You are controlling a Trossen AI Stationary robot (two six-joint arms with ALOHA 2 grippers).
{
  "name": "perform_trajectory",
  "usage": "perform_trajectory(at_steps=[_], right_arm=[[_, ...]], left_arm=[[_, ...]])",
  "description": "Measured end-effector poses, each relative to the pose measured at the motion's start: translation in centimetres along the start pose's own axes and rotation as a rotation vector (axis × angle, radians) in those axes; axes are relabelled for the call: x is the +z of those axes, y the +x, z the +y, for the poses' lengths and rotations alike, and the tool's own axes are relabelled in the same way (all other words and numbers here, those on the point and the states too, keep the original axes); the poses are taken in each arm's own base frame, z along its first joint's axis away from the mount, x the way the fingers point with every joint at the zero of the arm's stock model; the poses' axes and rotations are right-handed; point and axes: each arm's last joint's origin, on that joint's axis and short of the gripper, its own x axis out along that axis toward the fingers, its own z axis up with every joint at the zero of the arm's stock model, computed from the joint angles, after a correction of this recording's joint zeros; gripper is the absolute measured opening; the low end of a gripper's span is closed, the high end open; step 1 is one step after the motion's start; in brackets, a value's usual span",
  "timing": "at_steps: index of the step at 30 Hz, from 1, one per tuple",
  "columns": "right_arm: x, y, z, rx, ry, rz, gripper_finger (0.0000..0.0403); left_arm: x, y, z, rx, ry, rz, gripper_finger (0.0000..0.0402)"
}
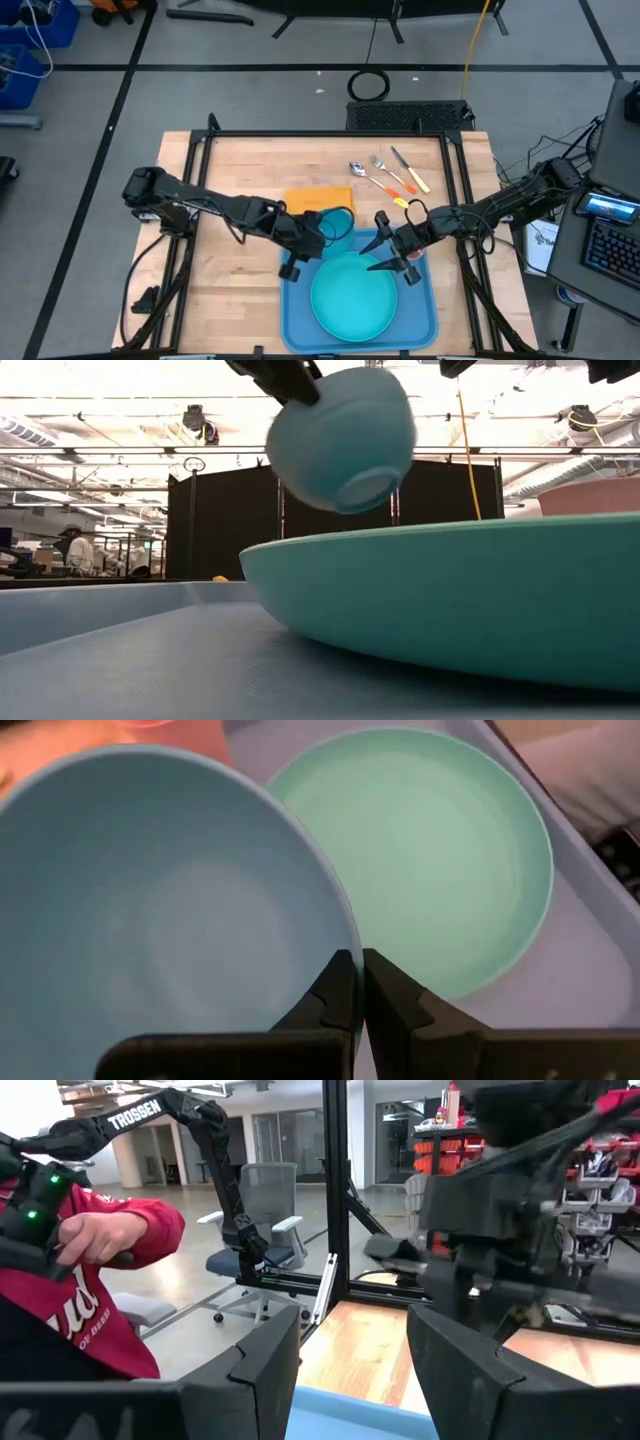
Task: Set up tray
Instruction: Put the blue bowl on the blue plate
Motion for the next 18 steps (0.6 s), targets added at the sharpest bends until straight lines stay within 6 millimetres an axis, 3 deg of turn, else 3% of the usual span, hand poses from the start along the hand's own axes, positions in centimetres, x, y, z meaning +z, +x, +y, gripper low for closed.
perform_trajectory(at_steps=[18], right_arm=[[0.9, -0.3, 0.2, 0.009, -0.083, -0.069, 0.0178]], left_arm=[[-0.4, 3.9, -3.4, -0.040, 0.052, 0.058, 0.0008]])
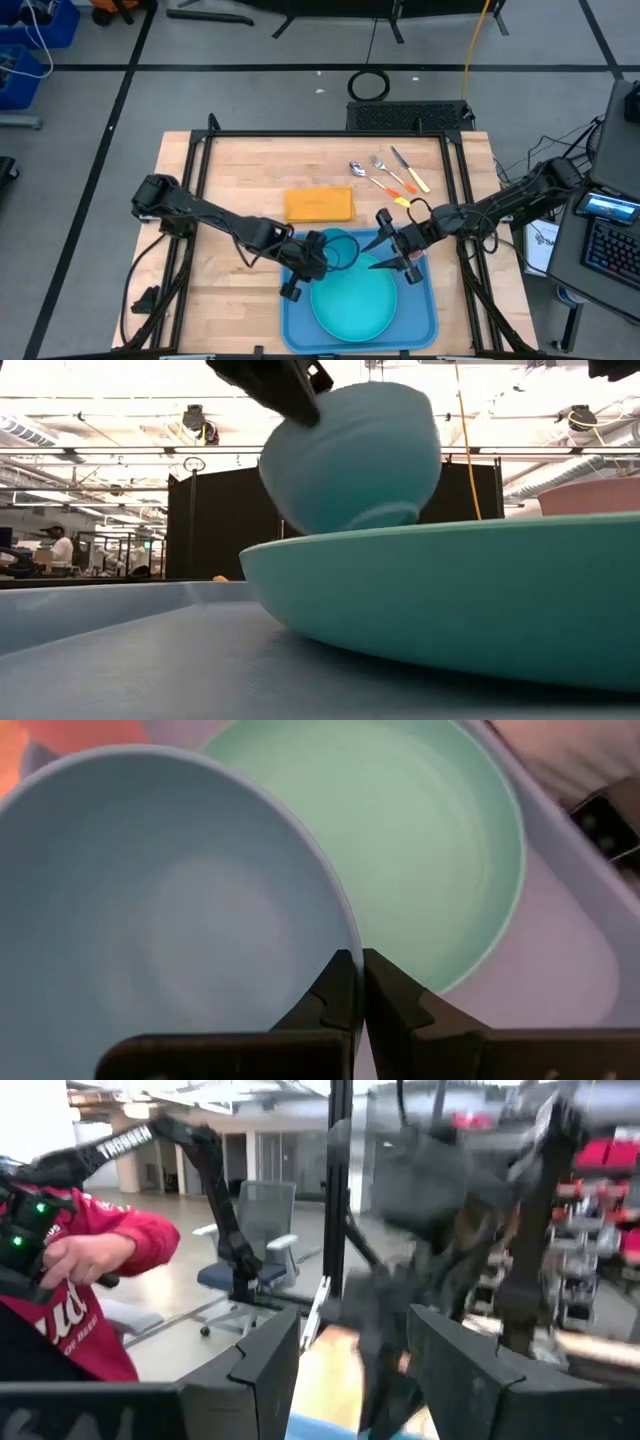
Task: Set up tray
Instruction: Put the blue bowl on the blue plate
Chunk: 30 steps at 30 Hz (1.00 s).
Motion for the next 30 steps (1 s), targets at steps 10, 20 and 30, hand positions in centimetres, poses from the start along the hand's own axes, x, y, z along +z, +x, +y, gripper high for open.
perform_trajectory(at_steps=[10, 20, 30], right_arm=[[1.3, -0.6, 0.9, 0.036, -0.058, -0.067, 0.0178], [1.2, -0.6, 0.9, 0.036, -0.061, -0.057, 0.0178], [1.0, -0.6, 0.9, 0.037, -0.056, -0.037, 0.0178]], left_arm=[[1.6, -0.8, -0.7, 0.002, 0.043, -0.049, 0.0008], [3.8, 0.4, -1.0, -0.039, 0.069, -0.045, 0.0008], [5.4, 4.0, -1.5, -0.024, 0.128, 0.135, 0.0008]])
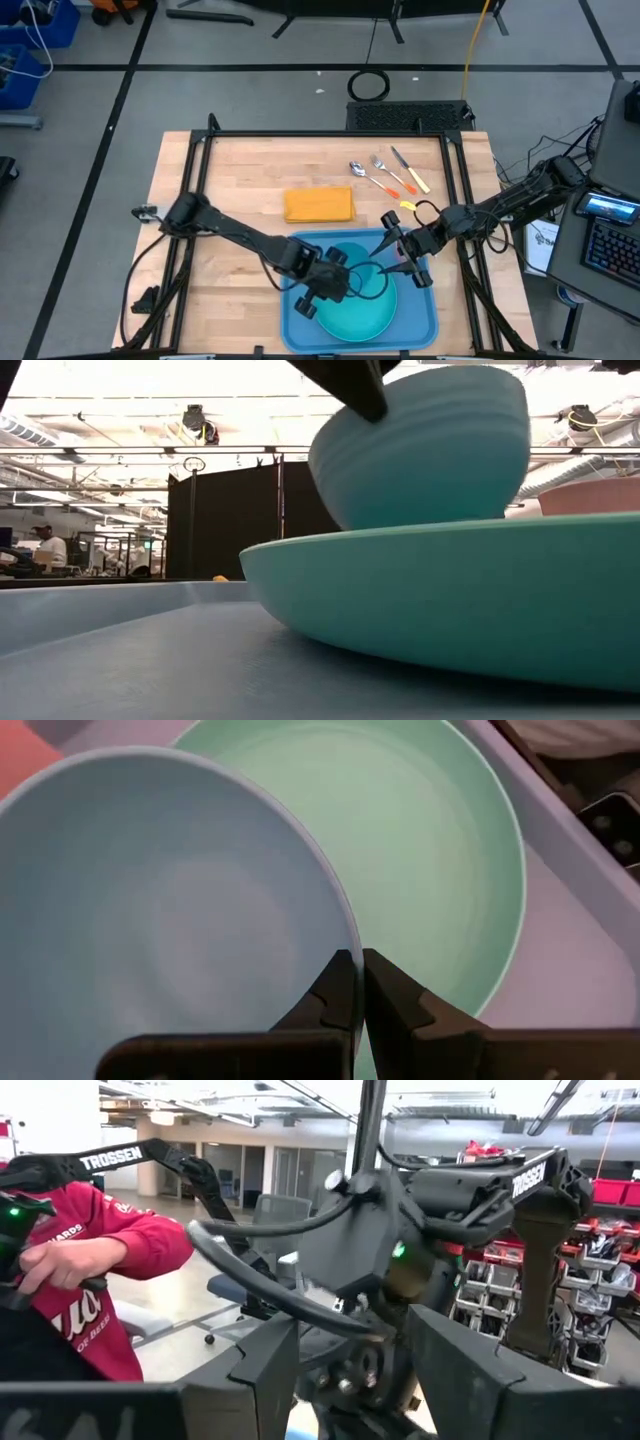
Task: Set up tray
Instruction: Put the blue bowl on the blue plate
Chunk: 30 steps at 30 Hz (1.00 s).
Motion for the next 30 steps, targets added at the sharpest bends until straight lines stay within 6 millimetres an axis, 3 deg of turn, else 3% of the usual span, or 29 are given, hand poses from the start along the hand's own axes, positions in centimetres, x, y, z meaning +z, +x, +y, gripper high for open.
perform_trajectory(at_steps=[30], right_arm=[[-0.1, 0.0, -0.1, -0.007, -0.002, 0.008, 0.0178]], left_arm=[[0.6, 3.0, -3.3, -0.027, 0.149, 0.029, 0.0008]])
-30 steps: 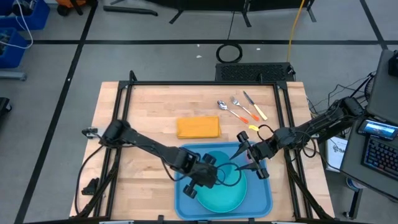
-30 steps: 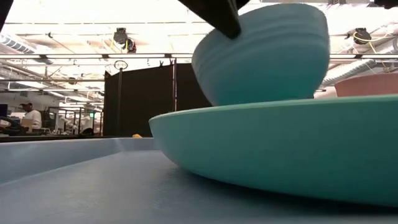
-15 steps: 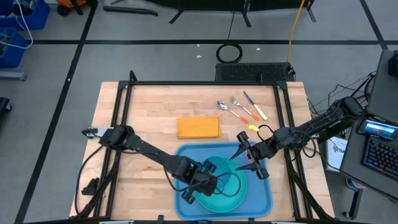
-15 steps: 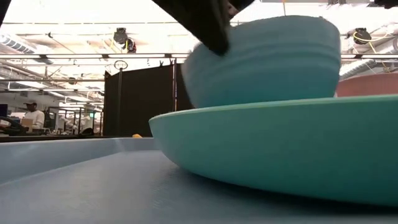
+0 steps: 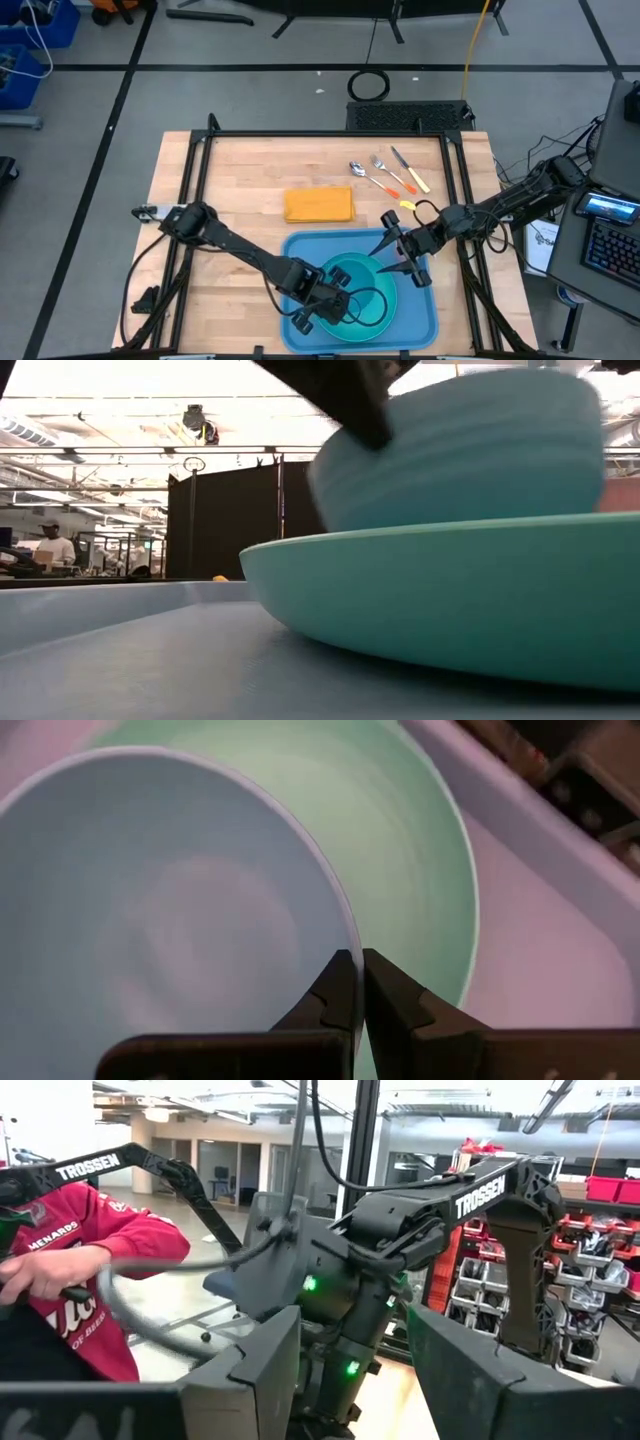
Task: Set up tray
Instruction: Put the blue bowl on the blue plate
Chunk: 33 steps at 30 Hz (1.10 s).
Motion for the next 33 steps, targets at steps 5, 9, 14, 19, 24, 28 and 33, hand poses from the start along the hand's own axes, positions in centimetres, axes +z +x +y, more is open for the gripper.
perform_trajectory(at_steps=[5, 9, 14, 19, 24, 28, 33], right_arm=[[-0.08, 0.00, -0.01, 0.000, 0.000, 0.007, 0.0178], [-0.09, 0.00, -0.01, 0.000, 0.000, 0.008, 0.0178], [-0.13, 0.00, -0.13, -0.005, 0.000, 0.012, 0.0178], [-0.27, -0.02, -0.33, -0.014, 0.002, 0.026, 0.0178], [-0.38, -0.04, -0.44, -0.018, 0.010, 0.036, 0.0178], [-0.40, -0.04, -0.43, -0.017, 0.010, 0.039, 0.0178], [-0.41, -0.04, -0.43, -0.017, 0.011, 0.039, 0.0178]], left_arm=[[0.05, 0.45, 0.02, -0.011, 0.014, -0.010, 0.0008], [0.36, 0.52, -0.21, -0.013, 0.039, -0.030, 0.0008], [0.34, 0.62, -0.52, -0.043, 0.055, -0.030, 0.0008], [0.13, 0.59, -0.39, -0.064, 0.050, -0.018, 0.0008], [0.11, 0.60, -0.39, -0.064, 0.065, -0.018, 0.0008], [0.19, 0.60, -0.37, -0.060, 0.098, -0.026, 0.0028], [0.30, 0.60, -0.37, -0.056, 0.104, -0.037, 0.0038]])
